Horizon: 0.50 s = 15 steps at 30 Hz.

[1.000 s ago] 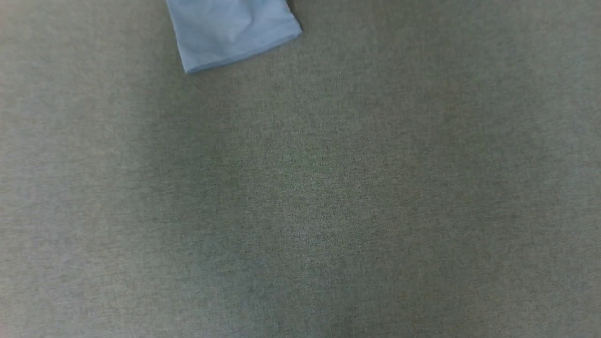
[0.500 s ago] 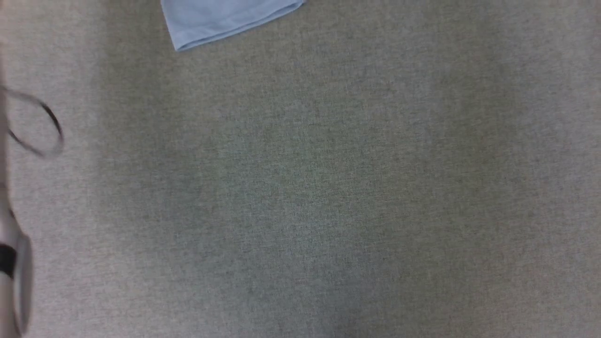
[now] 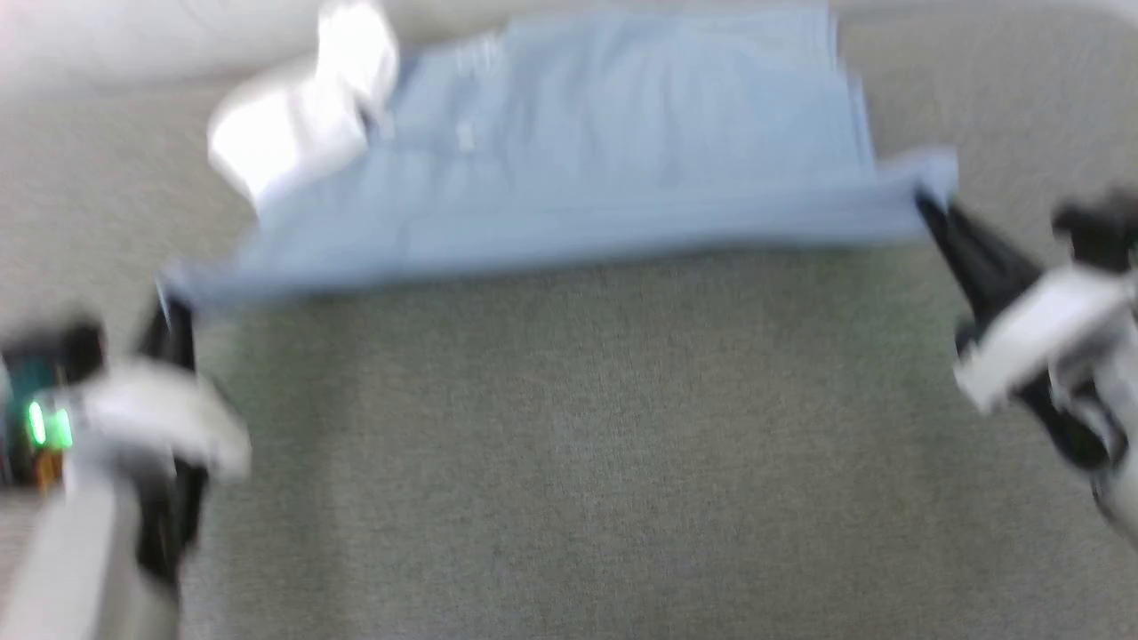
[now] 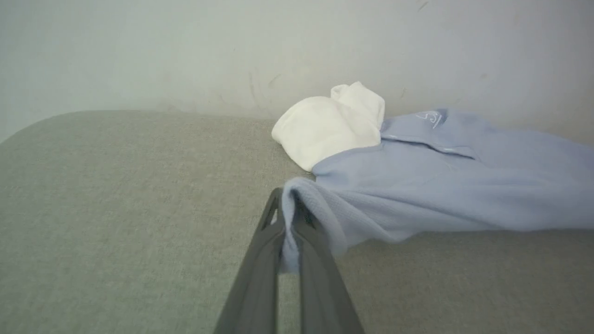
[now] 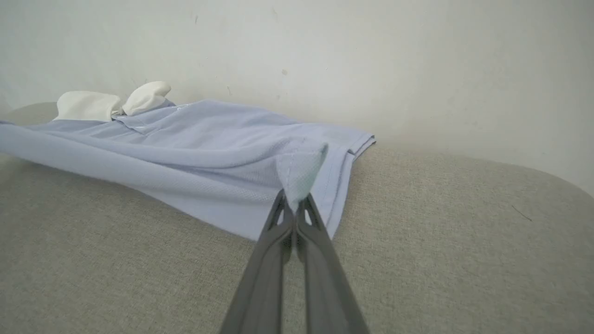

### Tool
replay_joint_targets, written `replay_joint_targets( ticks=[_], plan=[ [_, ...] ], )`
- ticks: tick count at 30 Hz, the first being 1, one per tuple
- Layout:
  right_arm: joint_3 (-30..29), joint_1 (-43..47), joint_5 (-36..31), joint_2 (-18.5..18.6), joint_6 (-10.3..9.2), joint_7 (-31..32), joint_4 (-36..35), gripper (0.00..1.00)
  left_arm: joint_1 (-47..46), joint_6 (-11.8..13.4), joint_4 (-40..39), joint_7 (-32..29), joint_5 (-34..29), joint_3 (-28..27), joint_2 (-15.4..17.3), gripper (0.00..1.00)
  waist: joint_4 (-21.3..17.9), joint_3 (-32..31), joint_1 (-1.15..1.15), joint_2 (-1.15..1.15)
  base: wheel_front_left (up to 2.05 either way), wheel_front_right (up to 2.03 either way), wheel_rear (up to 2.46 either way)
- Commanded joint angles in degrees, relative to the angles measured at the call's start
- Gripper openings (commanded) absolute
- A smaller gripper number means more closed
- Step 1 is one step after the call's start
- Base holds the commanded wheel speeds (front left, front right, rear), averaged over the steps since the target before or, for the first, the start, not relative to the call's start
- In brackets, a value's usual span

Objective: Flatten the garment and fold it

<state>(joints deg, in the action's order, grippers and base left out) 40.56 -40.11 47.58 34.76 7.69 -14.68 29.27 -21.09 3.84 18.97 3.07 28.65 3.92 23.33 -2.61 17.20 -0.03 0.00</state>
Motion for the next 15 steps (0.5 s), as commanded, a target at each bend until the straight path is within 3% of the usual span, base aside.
replay_joint_targets(
  ticks=[1,8,15],
  plan=[
    [-2.3,4.0,0.4,1.9,-0.2,-0.3,-1.0,0.0,6.3,2.7,-5.2,-1.1,0.8,-1.6,0.1,0.0,1.5,-7.8,0.03,0.0,0.0,0.0,0.0],
    [-12.2,21.8,-1.8,1.9,-0.2,1.1,-9.3,0.0,31.0,11.4,-29.6,-7.4,1.5,-4.6,-1.0,0.0,1.6,-10.1,0.03,0.0,0.0,0.0,0.0],
    [-26.3,38.6,-7.5,-2.2,-0.2,6.6,-17.3,0.0,42.8,15.6,-39.7,-15.6,2.2,-4.6,-0.8,0.0,3.3,-11.8,0.03,0.0,0.0,0.0,0.0]
  ],
)
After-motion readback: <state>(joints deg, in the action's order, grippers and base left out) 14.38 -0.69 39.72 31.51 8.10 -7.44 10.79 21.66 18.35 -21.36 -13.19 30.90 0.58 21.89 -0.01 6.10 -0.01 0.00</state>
